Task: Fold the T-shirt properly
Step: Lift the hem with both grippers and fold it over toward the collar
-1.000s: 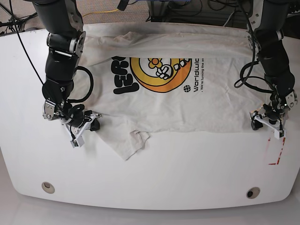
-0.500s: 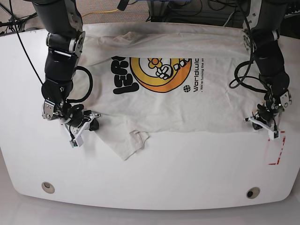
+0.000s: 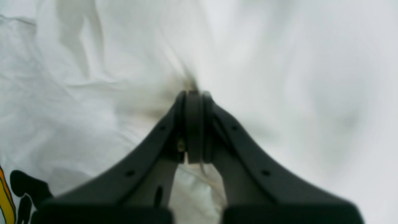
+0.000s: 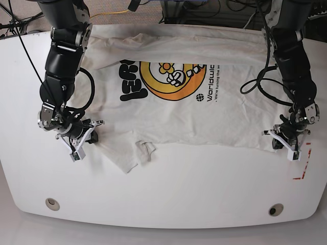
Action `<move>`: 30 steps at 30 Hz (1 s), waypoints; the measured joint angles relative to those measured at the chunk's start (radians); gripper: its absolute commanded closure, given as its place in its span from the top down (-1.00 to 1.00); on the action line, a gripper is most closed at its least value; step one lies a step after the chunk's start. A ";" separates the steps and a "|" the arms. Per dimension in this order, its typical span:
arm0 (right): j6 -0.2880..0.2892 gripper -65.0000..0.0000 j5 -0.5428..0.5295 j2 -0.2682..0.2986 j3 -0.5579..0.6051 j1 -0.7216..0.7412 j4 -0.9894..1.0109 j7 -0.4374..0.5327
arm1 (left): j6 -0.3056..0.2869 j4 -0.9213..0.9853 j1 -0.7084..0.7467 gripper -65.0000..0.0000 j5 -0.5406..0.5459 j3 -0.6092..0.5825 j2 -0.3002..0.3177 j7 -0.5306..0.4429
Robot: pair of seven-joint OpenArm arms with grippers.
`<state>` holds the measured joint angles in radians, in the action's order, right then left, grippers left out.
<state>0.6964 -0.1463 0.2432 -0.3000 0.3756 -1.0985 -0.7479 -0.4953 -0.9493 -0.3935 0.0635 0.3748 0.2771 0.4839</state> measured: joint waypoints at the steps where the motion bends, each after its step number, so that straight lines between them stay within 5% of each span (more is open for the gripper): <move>1: 0.000 -1.00 0.001 0.000 0.000 -0.008 -0.027 -0.010 | -0.013 -0.021 0.000 -1.00 0.000 0.000 0.000 0.003; 7: 0.001 -1.00 -0.007 0.001 -0.002 -0.071 -0.191 -0.100 | -0.079 -0.140 0.052 -1.00 0.006 0.000 -0.003 0.067; 27: 0.003 -1.00 -0.021 -0.013 -0.108 -0.311 -0.725 -0.317 | -0.113 -0.520 0.290 -1.00 0.016 0.128 -0.019 0.175; 30: 0.003 -1.00 -0.020 -0.014 -0.109 -0.356 -0.784 -0.362 | -0.180 -0.565 0.315 -1.00 0.006 0.175 -0.030 0.216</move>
<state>0.6998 -0.1661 0.2295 -0.4095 0.0200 -1.8820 -1.1095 -0.6750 -1.5139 -0.0788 0.0700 0.5503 0.2470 0.6994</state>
